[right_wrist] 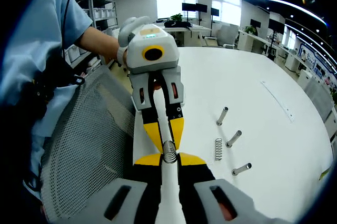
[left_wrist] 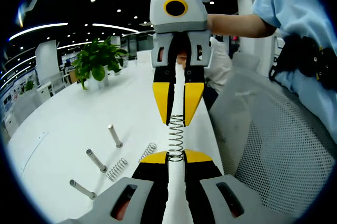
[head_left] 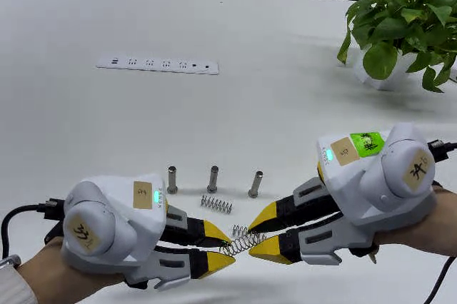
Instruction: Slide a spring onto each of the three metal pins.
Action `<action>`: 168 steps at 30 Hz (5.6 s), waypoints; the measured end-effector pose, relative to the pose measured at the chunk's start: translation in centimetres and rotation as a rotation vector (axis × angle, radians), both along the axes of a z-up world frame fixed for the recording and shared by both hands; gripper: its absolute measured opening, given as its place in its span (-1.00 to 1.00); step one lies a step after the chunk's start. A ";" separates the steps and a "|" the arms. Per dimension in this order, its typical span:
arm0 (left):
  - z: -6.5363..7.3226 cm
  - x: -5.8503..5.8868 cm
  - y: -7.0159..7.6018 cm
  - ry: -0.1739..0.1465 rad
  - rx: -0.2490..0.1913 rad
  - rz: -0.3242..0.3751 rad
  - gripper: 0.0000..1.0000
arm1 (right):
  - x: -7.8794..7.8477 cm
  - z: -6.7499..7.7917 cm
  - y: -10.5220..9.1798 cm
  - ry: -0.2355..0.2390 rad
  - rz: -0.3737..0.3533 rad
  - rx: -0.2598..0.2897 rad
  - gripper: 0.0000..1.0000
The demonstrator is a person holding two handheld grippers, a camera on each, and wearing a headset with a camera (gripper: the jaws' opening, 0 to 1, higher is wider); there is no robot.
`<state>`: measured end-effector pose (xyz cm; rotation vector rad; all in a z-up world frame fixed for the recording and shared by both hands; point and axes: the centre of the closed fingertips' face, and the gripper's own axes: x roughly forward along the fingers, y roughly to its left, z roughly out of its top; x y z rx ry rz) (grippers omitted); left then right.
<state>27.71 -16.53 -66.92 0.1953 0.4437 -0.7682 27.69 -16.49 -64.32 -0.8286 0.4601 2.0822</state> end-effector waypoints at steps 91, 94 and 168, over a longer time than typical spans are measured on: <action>-0.6 -0.5 8.0 -0.022 -0.034 0.518 0.81 | 0.0 -1.2 1.9 -0.132 0.131 -0.096 -0.75; -0.6 -0.8 8.6 -0.015 -0.051 0.566 0.90 | -0.1 -1.2 2.0 -0.135 0.140 -0.097 -0.75; 0.1 -2.3 14.4 -0.049 -0.165 0.827 1.00 | 3.3 -3.1 16.6 -0.496 0.508 -0.290 -0.75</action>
